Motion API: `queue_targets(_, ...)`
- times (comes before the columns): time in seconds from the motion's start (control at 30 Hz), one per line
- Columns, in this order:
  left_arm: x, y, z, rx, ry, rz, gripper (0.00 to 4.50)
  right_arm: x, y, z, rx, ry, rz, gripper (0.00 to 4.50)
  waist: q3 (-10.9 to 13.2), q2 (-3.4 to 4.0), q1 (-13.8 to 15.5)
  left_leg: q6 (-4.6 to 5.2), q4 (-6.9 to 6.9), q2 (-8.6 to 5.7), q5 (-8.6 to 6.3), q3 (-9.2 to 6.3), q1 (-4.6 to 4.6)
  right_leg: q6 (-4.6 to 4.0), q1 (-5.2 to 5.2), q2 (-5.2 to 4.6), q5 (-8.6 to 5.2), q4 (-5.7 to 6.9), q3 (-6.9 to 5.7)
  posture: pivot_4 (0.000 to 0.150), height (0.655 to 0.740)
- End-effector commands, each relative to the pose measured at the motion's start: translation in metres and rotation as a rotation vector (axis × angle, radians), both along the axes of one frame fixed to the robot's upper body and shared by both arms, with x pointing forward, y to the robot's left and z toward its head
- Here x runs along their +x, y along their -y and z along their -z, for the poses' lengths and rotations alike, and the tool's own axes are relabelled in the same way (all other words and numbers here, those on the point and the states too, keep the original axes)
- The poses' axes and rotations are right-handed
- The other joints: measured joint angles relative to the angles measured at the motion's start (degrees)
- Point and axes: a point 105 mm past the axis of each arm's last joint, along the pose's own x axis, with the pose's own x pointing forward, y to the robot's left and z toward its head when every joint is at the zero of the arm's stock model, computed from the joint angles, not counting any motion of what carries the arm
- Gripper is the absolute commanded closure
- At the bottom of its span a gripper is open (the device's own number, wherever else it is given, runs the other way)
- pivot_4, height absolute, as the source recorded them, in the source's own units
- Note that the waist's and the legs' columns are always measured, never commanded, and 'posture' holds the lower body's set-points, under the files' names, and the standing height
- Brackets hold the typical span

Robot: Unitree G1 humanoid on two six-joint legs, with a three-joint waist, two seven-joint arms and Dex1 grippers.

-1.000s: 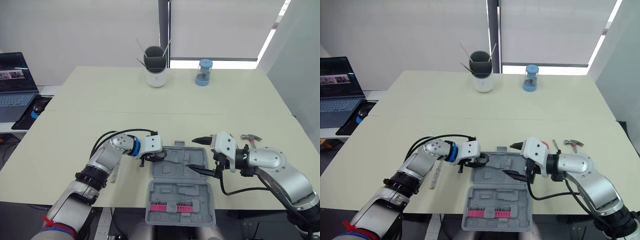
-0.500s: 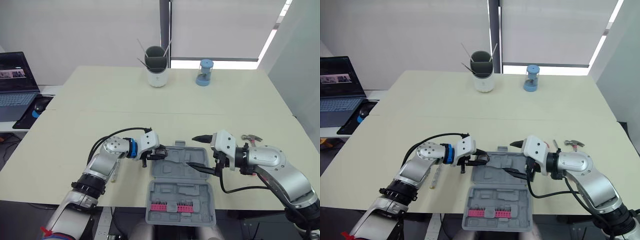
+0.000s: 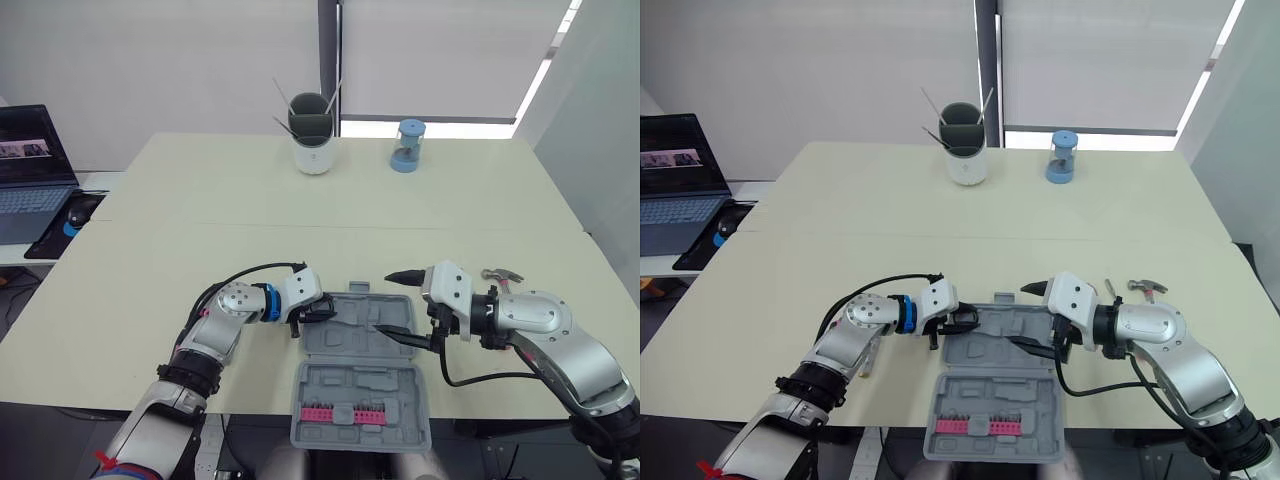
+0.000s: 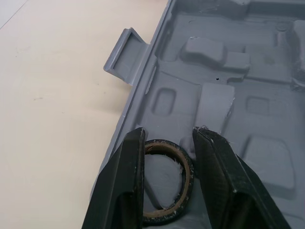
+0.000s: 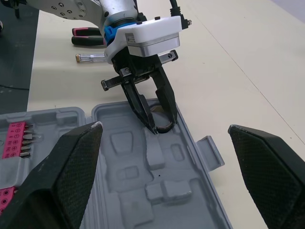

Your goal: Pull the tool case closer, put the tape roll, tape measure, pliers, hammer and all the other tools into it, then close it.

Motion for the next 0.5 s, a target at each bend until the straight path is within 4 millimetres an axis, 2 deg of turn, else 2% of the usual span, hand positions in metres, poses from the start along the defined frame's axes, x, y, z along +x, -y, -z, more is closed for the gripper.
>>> queue_targets(0.03, -0.001, -0.007, 0.011, 0.027, -0.036, -0.023, 2.90, 0.000, 0.002, -0.008, 0.010, 0.043, -0.006, 0.00, 0.0, -0.01, 0.0, 0.00, 0.00, 0.00, 0.00, 0.00, 0.01, 0.01, 0.01, 0.00, 0.01, 0.00, 0.00, 0.150, 0.7400)
queue_targets(0.23, -0.001, -0.009, 0.012, 0.021, -0.034, -0.025, 2.90, 0.001, 0.004, -0.007, 0.007, 0.045, -0.006, 0.00, 0.0, 0.00, 0.0, 0.01, 0.00, -0.01, 0.00, 0.06, 0.06, 0.05, 0.02, 0.01, 0.04, 0.00, 0.00, 0.150, 0.7400)
queue_targets(0.4, 0.007, -0.005, -0.015, -0.073, 0.019, -0.036, 2.90, 0.009, 0.009, -0.011, 0.039, 0.050, 0.029, 0.00, 0.0, 0.00, 0.0, 0.01, 0.01, 0.00, 0.00, 0.05, 0.05, 0.05, 0.02, 0.00, 0.04, 0.00, 0.00, 0.150, 0.7400)
queue_targets(0.5, 0.013, -0.016, -0.049, -0.130, 0.091, -0.050, 2.90, 0.024, 0.025, -0.019, 0.070, 0.068, 0.093, 0.00, 0.0, -0.03, -0.1, 0.00, 0.01, 0.00, 0.00, 0.04, 0.01, 0.05, -0.01, 0.01, 0.04, -0.01, 0.01, 0.150, 0.7400)
